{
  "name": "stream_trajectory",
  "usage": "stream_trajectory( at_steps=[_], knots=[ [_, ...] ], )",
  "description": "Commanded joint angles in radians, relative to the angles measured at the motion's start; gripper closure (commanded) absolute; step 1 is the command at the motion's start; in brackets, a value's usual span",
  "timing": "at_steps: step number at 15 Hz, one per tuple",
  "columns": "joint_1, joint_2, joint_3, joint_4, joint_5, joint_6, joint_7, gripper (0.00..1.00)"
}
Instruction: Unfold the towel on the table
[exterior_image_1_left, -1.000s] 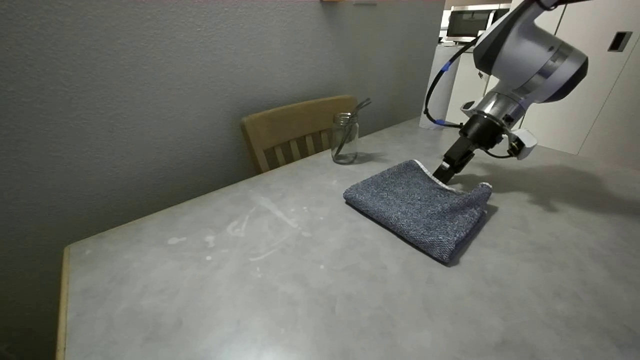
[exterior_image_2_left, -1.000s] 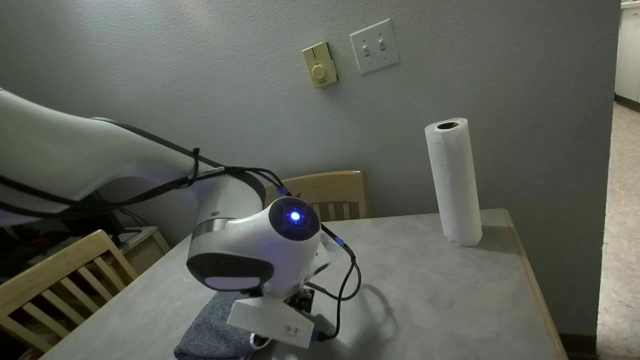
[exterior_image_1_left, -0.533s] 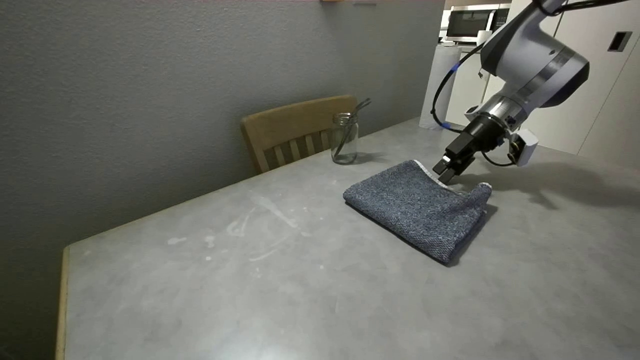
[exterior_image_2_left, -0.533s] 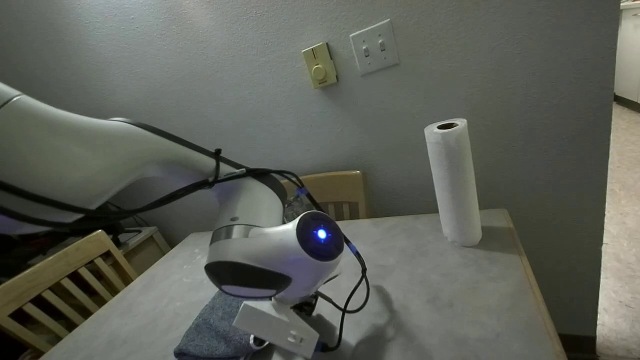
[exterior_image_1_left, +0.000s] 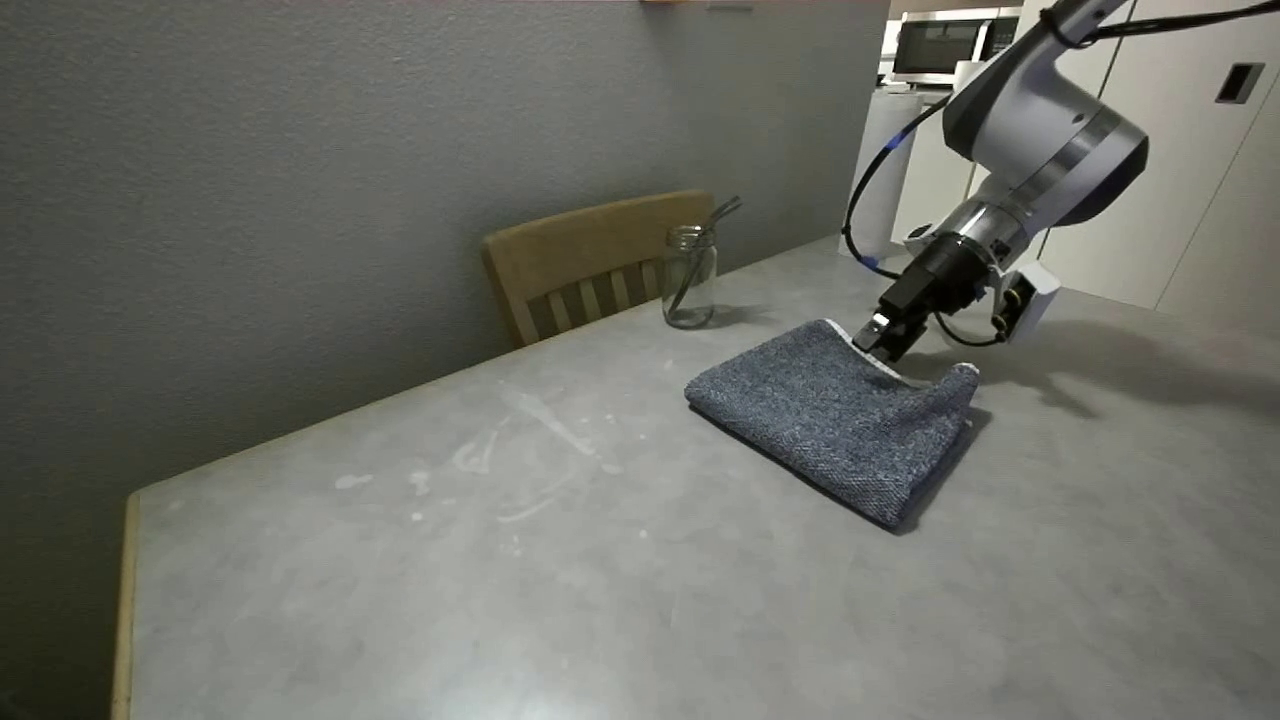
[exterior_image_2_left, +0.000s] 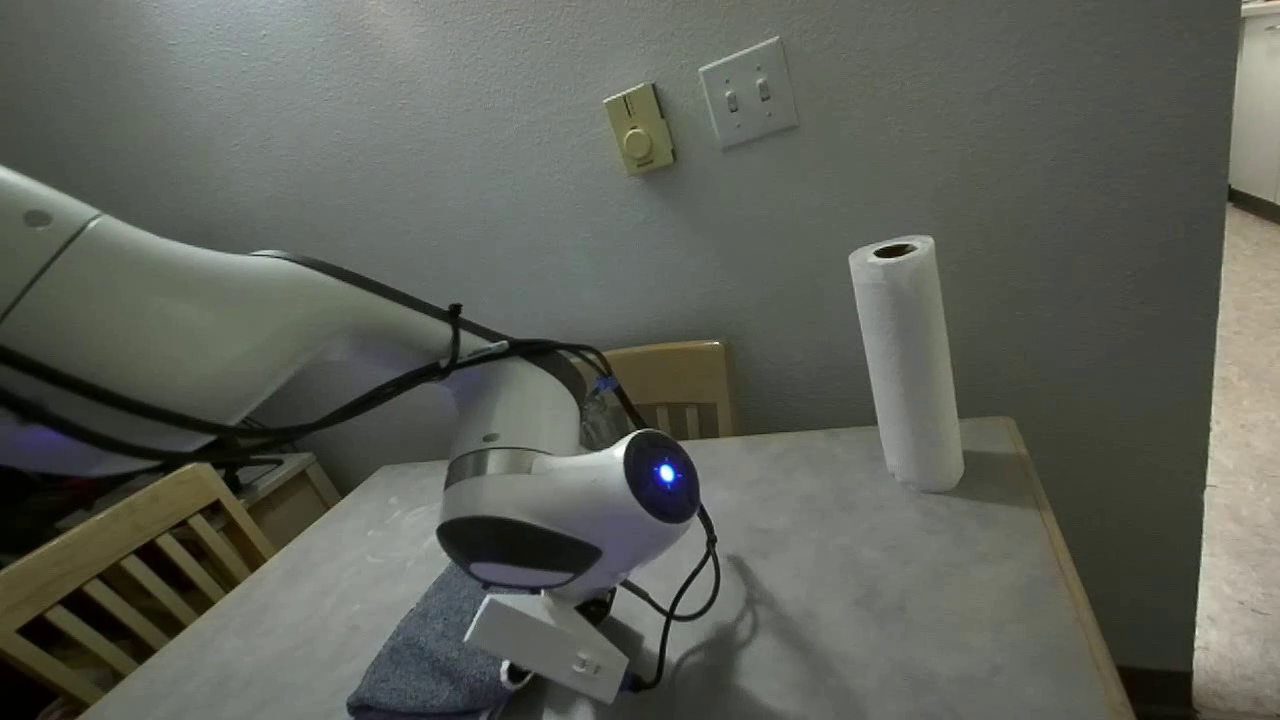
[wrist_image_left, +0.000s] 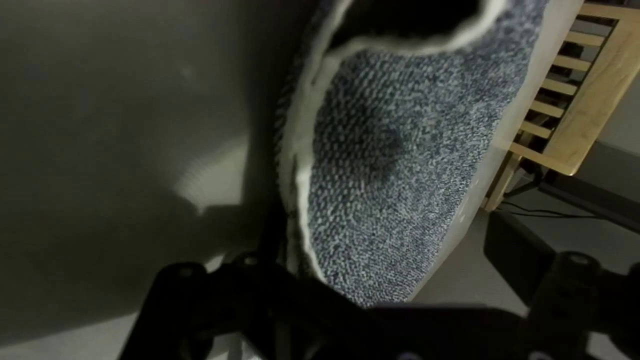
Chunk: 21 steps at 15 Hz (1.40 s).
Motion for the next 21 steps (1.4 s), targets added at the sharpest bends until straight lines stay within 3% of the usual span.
stream_trajectory(
  at_steps=[1, 3, 5, 15, 18, 21],
  knots=[
    [0.022, 0.078, -0.01, 0.051, -0.018, -0.016, 0.01, 0.0],
    [0.024, 0.079, -0.015, 0.057, -0.018, -0.021, 0.016, 0.0],
    [0.029, 0.067, -0.021, 0.048, -0.017, -0.009, 0.027, 0.26],
    [0.096, -0.051, -0.034, -0.039, -0.026, 0.143, 0.058, 0.96],
    [0.14, -0.126, -0.045, -0.099, -0.036, 0.244, 0.127, 1.0],
    [0.197, -0.227, -0.067, -0.186, -0.083, 0.38, 0.288, 0.99]
  ],
)
